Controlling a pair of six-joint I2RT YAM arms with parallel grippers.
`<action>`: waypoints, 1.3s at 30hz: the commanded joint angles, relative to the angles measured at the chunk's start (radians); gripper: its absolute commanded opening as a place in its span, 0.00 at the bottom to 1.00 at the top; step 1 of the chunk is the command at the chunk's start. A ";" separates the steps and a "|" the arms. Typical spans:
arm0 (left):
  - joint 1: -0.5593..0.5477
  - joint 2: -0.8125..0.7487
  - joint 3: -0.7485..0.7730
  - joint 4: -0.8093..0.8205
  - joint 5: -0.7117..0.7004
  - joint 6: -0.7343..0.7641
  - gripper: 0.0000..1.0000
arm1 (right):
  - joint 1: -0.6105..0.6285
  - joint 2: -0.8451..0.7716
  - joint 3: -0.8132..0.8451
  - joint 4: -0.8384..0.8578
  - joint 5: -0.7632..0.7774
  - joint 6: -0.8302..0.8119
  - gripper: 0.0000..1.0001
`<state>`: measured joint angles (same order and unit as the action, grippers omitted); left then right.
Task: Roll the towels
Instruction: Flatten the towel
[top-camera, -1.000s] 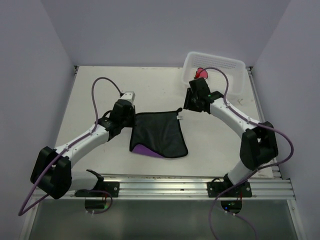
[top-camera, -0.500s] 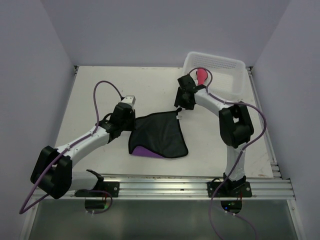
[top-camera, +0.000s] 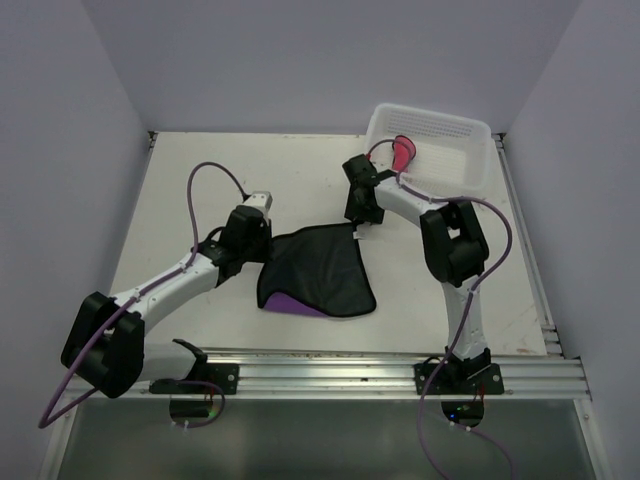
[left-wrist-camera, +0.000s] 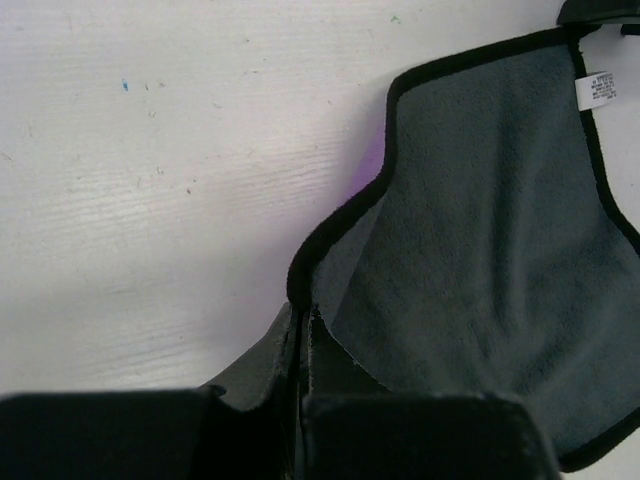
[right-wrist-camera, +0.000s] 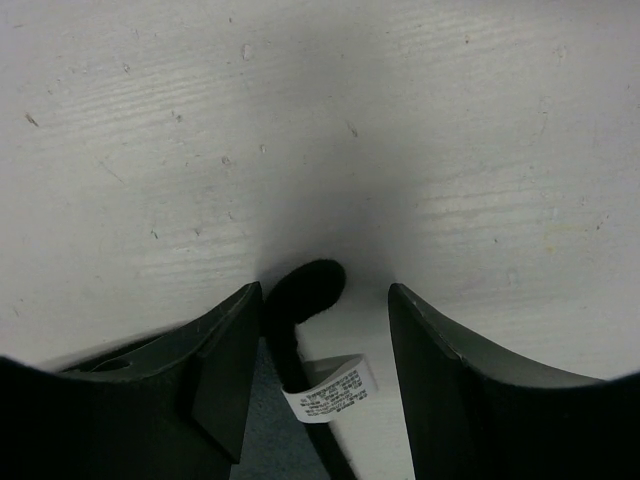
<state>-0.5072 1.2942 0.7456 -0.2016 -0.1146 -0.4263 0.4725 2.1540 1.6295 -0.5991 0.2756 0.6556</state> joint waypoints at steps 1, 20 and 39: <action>-0.005 -0.030 -0.011 0.050 0.023 0.018 0.00 | 0.012 0.027 0.030 -0.048 0.053 0.027 0.57; -0.005 -0.070 -0.005 0.061 0.010 0.018 0.00 | 0.025 -0.111 -0.019 -0.076 0.085 -0.016 0.00; -0.005 -0.237 -0.005 0.039 -0.069 0.020 0.00 | 0.025 -0.626 -0.198 -0.079 0.014 -0.073 0.00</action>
<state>-0.5072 1.0840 0.7425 -0.1986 -0.1493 -0.4255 0.4931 1.5681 1.4815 -0.6643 0.3115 0.6006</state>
